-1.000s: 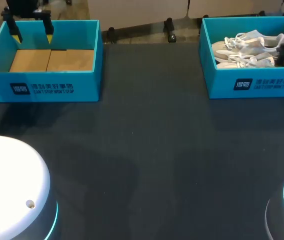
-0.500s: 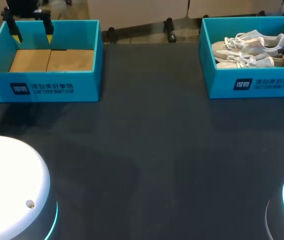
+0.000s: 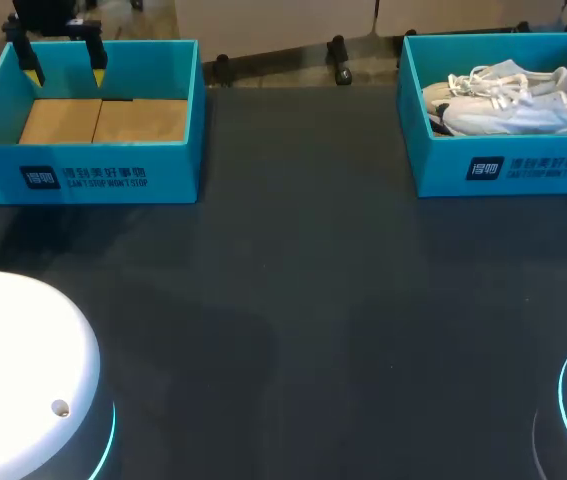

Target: Take the shoe out of the shoebox, open the shoe tongue, remove and reinsert the insole, then place the shoe into the shoebox

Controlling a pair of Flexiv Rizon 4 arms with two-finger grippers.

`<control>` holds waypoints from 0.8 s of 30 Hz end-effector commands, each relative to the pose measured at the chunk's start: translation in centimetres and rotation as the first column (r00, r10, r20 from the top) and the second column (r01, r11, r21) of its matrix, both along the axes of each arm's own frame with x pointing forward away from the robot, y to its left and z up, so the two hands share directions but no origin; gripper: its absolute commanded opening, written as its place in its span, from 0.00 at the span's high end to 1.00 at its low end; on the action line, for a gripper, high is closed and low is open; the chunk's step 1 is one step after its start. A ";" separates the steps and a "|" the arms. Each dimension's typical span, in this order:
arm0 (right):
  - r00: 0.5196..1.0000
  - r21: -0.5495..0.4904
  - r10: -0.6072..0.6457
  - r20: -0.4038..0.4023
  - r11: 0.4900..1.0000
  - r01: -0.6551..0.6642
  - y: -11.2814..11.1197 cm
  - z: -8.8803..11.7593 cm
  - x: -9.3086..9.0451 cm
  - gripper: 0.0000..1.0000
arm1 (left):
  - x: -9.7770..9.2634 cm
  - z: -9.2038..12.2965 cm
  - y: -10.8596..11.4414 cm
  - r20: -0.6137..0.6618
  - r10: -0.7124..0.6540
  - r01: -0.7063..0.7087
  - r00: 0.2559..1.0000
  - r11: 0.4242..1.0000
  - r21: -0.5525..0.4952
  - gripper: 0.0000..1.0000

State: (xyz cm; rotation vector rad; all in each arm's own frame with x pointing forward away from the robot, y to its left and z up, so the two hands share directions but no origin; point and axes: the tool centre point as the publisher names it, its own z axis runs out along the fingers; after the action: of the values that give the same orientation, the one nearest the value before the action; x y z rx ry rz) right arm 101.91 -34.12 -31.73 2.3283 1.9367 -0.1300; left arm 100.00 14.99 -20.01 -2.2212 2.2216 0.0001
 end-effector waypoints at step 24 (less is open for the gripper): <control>1.000 -0.092 0.013 0.003 0.996 -0.013 2.9 14.2 -1.5 1.00 | 0.0 0.0 0.0 0.000 0.000 0.000 1.000 1.000 0.000 0.00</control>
State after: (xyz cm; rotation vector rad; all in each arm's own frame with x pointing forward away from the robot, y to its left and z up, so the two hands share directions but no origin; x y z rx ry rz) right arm 101.09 -31.48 -18.86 2.2589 1.9072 -0.2171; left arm 100.00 14.99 -20.01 -2.2213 2.2216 0.0001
